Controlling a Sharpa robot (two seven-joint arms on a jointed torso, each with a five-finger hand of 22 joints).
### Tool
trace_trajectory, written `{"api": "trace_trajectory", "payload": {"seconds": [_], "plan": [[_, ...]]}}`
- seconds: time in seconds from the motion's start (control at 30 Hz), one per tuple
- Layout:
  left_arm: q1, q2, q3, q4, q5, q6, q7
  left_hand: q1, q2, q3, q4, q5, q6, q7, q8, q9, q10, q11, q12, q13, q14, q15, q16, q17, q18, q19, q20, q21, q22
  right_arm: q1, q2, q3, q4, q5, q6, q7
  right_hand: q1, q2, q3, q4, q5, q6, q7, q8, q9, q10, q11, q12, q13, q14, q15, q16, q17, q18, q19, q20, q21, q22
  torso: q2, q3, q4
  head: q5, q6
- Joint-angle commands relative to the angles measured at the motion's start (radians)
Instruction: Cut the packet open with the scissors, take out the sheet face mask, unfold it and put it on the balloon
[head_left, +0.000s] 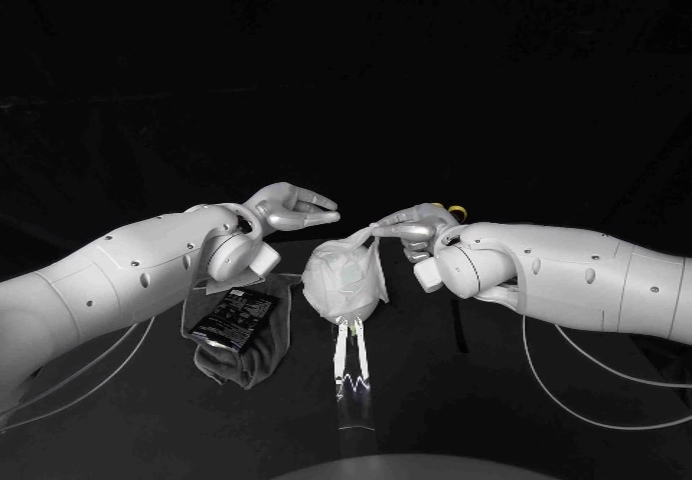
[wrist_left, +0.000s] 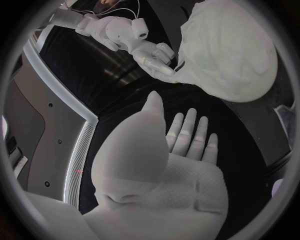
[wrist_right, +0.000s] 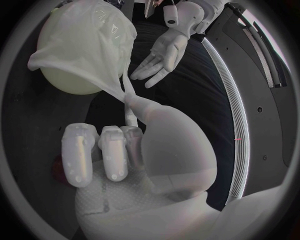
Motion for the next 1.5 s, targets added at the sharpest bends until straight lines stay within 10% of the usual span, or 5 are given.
{"api": "trace_trajectory", "payload": {"seconds": [0.03, 0.5, 1.33, 1.43, 1.5], "plan": [[0.004, 0.033, 0.002, -0.04, 0.033, 0.144, 0.006, -0.003, 0.021, 0.009, -0.002, -0.002, -0.015, 0.062, -0.002, -0.005, 0.008, 0.002, -0.008, -0.002, 0.015, 0.0, 0.007, 0.004, 0.014, 0.005, -0.001, 0.005, 0.001, 0.0, 0.0, 0.001, 0.006, -0.012, 0.004, 0.026, -0.011, -0.002, 0.007, 0.0, 0.007, 0.003, 0.0, 0.006, 0.002, 0.102, -0.006, 0.004, 0.263, 0.106, -0.004, 0.007, 0.263, -0.006, 0.055, -0.008, -0.003, 0.233, 0.001, 0.0004, -0.0018, 0.002, 0.001], [0.006, 0.142, 0.003, -0.177, -0.015, 0.264, 0.029, 0.136, 0.047, 0.084, -0.103, -0.002, 0.102, 0.013, 0.037, 0.024, 0.009, -0.048, -0.046, -0.004, -0.046, 0.004, -0.042, -0.017, 0.019, -0.03, -0.002, -0.007, -0.009, 0.0, -0.019, 0.001, 0.035, -0.036, 0.007, 0.077, -0.012, -0.003, 0.008, -0.001, 0.006, 0.002, 0.0, 0.006, 0.003, 0.102, -0.006, 0.004, 0.263, 0.106, -0.004, 0.007, 0.263, -0.006, 0.055, -0.008, -0.003, 0.233, 0.0, 0.0002, -0.0002, 0.004, 0.002], [0.006, 0.136, 0.003, -0.175, 0.026, 0.316, 0.036, 0.041, 0.001, 0.001, -0.076, -0.003, 0.041, 0.059, 0.007, -0.011, 0.065, -0.004, -0.065, -0.005, -0.132, -0.001, -0.107, -0.043, 0.028, -0.065, -0.002, -0.019, -0.014, -0.001, -0.074, 0.001, 0.131, -0.281, -0.011, 0.124, -0.015, -0.006, 0.013, -0.008, 0.006, 0.001, 0.0, 0.008, 0.006, 0.102, -0.006, 0.004, 0.263, 0.106, -0.004, 0.007, 0.263, -0.007, 0.057, -0.008, 0.002, 0.234, -0.001, 0.0002, 0.0009, 0.004, 0.005], [0.006, 0.136, 0.003, -0.178, 0.054, 0.331, 0.029, -0.001, 0.017, -0.02, -0.042, -0.003, 0.063, 0.075, 0.014, -0.005, 0.072, -0.007, -0.068, -0.004, -0.129, 0.001, -0.109, -0.042, 0.024, -0.067, -0.002, -0.019, -0.014, -0.001, -0.081, 0.001, 0.141, -0.295, -0.015, 0.126, -0.015, -0.007, 0.013, -0.009, 0.006, 0.001, 0.0, 0.008, 0.006, 0.102, -0.006, 0.004, 0.263, 0.106, -0.004, 0.007, 0.263, -0.007, 0.058, -0.008, 0.002, 0.234, -0.001, 0.0002, 0.0008, 0.004, 0.005], [0.006, 0.136, 0.003, -0.18, 0.068, 0.34, 0.025, -0.083, 0.091, -0.036, 0.002, -0.003, 0.126, 0.073, 0.038, 0.011, 0.084, -0.01, -0.069, -0.003, -0.131, 0.003, -0.115, -0.043, 0.022, -0.074, -0.003, -0.021, -0.015, -0.001, -0.084, 0.001, 0.146, -0.304, -0.017, 0.128, -0.015, -0.007, 0.013, -0.009, 0.006, 0.001, 0.0, 0.008, 0.006, 0.102, -0.006, 0.004, 0.263, 0.106, -0.004, 0.007, 0.263, -0.007, 0.058, -0.008, 0.002, 0.234, -0.001, 0.0004, 0.0009, 0.003, 0.005]]}}
